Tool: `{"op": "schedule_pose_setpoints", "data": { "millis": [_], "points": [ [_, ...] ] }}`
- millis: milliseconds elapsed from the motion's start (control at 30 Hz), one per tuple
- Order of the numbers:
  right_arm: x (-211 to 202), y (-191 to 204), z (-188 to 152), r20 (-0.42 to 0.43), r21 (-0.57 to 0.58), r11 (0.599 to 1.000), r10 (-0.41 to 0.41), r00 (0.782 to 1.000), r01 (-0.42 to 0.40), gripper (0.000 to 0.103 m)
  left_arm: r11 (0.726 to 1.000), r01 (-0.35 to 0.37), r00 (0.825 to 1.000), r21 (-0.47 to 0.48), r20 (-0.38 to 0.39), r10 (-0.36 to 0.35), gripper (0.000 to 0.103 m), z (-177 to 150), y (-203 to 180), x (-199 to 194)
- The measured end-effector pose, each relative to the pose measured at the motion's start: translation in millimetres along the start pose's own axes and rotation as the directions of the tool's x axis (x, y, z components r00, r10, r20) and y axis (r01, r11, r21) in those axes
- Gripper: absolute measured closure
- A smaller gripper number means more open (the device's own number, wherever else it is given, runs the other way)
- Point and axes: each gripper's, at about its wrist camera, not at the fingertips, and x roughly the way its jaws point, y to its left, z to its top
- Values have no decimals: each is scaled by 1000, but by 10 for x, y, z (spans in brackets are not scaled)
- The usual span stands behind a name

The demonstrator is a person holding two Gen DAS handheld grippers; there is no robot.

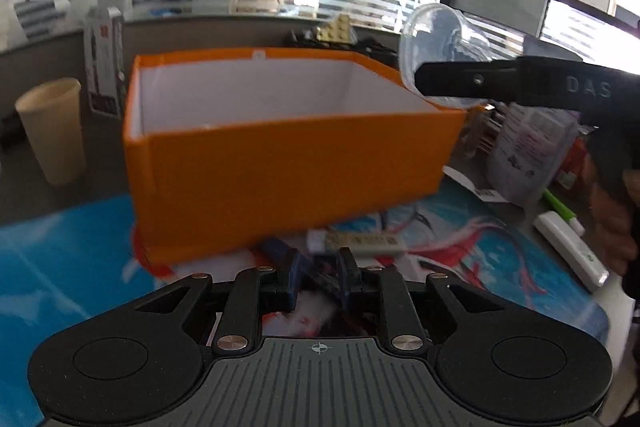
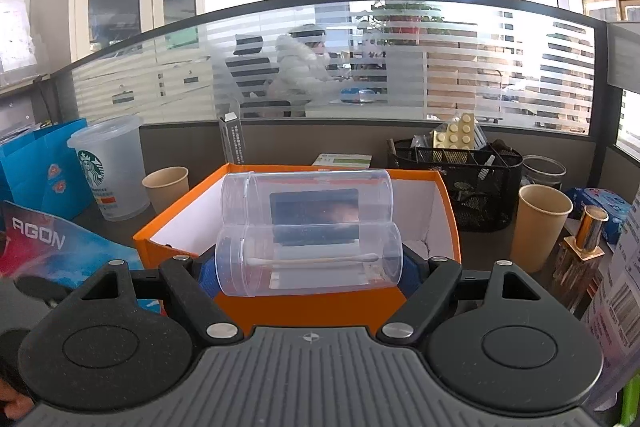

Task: Organize rigid objects
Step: 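Grasp the brown tape roll on the mat with the left gripper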

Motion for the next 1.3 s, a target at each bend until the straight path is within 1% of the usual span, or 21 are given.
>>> {"op": "schedule_pose_setpoints", "data": {
  "millis": [100, 133, 167, 200, 233, 267, 333, 400, 433, 500, 600, 700, 767, 800, 900, 1033, 1200, 1300],
  "points": [
    [-24, -29, -15, 0, 9, 1000, -9, 1000, 9, 25, 999, 48, 999, 22, 9, -48, 83, -55, -126, -129],
    [-34, -40, -19, 1, 12, 1000, -13, 1000, 13, 25, 997, 68, 998, 41, 7, -69, 81, -55, -166, -140],
    [-45, -51, -20, 3, 15, 1000, -15, 1000, 15, 25, 994, 88, 996, 67, 0, -88, 77, -73, -242, -176],
    [-51, -70, -28, 3, 19, 1000, -15, 1000, 15, 25, 988, 114, 994, 108, -10, -113, 74, -110, -340, -210],
    [-58, -83, -30, 5, 23, 1000, -15, 1000, 14, 25, 981, 134, 991, 141, -22, -133, 64, -142, -422, -231],
    [-67, -89, -30, 8, 26, 1000, -15, 1000, 14, 25, 971, 156, 988, 180, -38, -152, 46, -196, -519, -245],
    [-88, -92, -38, 12, 27, 1000, -11, 1000, 11, 25, 950, 192, 981, 245, -60, -183, 29, -320, -710, -240],
    [-118, -94, -43, 16, 28, 1000, -9, 1000, 9, 25, 930, 219, 976, 294, -82, -204, 29, -417, -844, -211],
    [-132, -96, -47, 17, 29, 1000, -8, 1000, 8, 25, 925, 220, 975, 309, -89, -202, 29, -439, -895, -189],
    [-160, -104, -57, 17, 31, 1000, -8, 1000, 7, 25, 916, 210, 978, 343, -92, -190, 29, -478, -970, -120],
    [-197, -115, -64, 20, 33, 999, -11, 1000, 11, 25, 914, 181, 983, 364, -102, -155, 29, -507, -1011, 15],
    [-247, -126, -83, 24, 36, 999, -16, 1000, 15, 25, 894, 159, 987, 419, -66, -145, 31, -555, -1077, 60],
    [-265, -136, -95, 22, 38, 999, -21, 1000, 20, 25, 865, 111, 994, 490, -45, -102, 50, -595, -1151, 76],
    [-274, -142, -100, 23, 40, 999, -23, 999, 22, 25, 860, 101, 995, 500, -44, -91, 51, -592, -1156, 77],
    [-308, -151, -103, 30, 46, 999, -24, 999, 22, 25, 887, 128, 992, 444, -60, -114, 51, -537, -1081, 60],
    [-326, -134, -85, 36, 44, 999, -27, 999, 25, 25, 897, 116, 993, 426, -40, -109, 51, -524, -1061, -47],
    [-355, -116, -55, 46, 38, 999, -28, 999, 26, 25, 920, 89, 994, 382, 20, -105, 51, -357, -970, -226],
    [-371, -93, -23, 53, 29, 999, -28, 998, 27, 25, 929, 62, 994, 364, 62, -91, 51, -241, -904, -322]
  ]
}}
